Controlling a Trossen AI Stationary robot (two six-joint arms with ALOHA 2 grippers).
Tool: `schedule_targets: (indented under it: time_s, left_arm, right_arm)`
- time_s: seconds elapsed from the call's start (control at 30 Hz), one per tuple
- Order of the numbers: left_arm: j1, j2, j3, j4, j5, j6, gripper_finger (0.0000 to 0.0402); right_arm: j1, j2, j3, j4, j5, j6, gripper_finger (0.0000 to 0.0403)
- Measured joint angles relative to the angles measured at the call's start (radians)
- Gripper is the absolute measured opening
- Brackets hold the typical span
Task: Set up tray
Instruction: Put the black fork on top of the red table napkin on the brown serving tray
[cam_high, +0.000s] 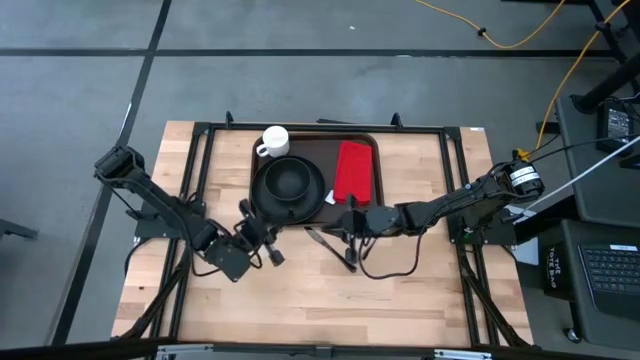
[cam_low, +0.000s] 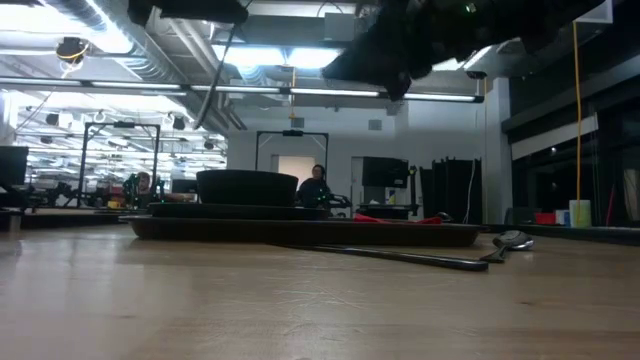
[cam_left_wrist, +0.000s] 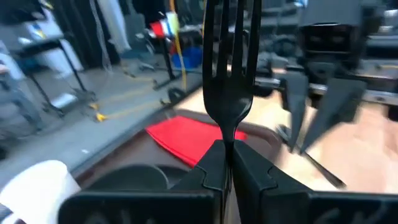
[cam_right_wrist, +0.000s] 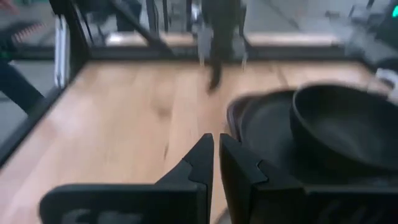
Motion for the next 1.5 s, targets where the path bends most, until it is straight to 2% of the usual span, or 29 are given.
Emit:
schedule_targets:
  time_s: [0.17,0.33,0.7,0.8,0.93,1.03,1.17,1.33,1.5]
  left_arm:
    - [0.041,0.0,0.0,0.107,-0.069,0.125,0.0007]
    - [0.089,0.0,0.0,0.193,-0.067,0.244,0.0006]
    - [0.167,0.0,0.0,0.304,0.107,0.344,0.0008]
    - [0.178,0.0,0.0,0.348,0.111,0.378,0.0007]
    - [0.197,0.0,0.0,0.401,0.113,0.414,0.0007]
    - [0.217,0.0,0.0,0.411,0.134,0.424,0.0007]
    - [0.248,0.0,0.0,0.411,0.178,0.423,0.0007]
    - [0.279,0.0,0.0,0.41,0.226,0.42,0.0007]
    - [0.295,0.0,0.0,0.411,0.244,0.419,0.0006]
  right_arm:
    - [0.0,0.0,0.0,0.153,0.0,-0.095,0.0032]
    - [0.0,0.0,0.0,0.294,0.001,-0.187,0.0032]
    - [-0.009,0.0,0.0,0.329,0.002,-0.231,0.0032]
    - [-0.02,0.0,0.0,0.329,0.051,-0.223,0.0032]
    - [-0.04,0.0,0.0,0.33,0.198,-0.176,0.0032]
    - [-0.06,0.0,0.0,0.332,0.208,-0.189,0.0036]
    - [-0.076,0.0,0.0,0.332,0.178,-0.201,0.0059]
    - [-0.09,0.0,0.0,0.334,0.175,-0.196,0.0109]
    - [-0.109,0.009,0.004,0.386,0.173,-0.112,0.0141]
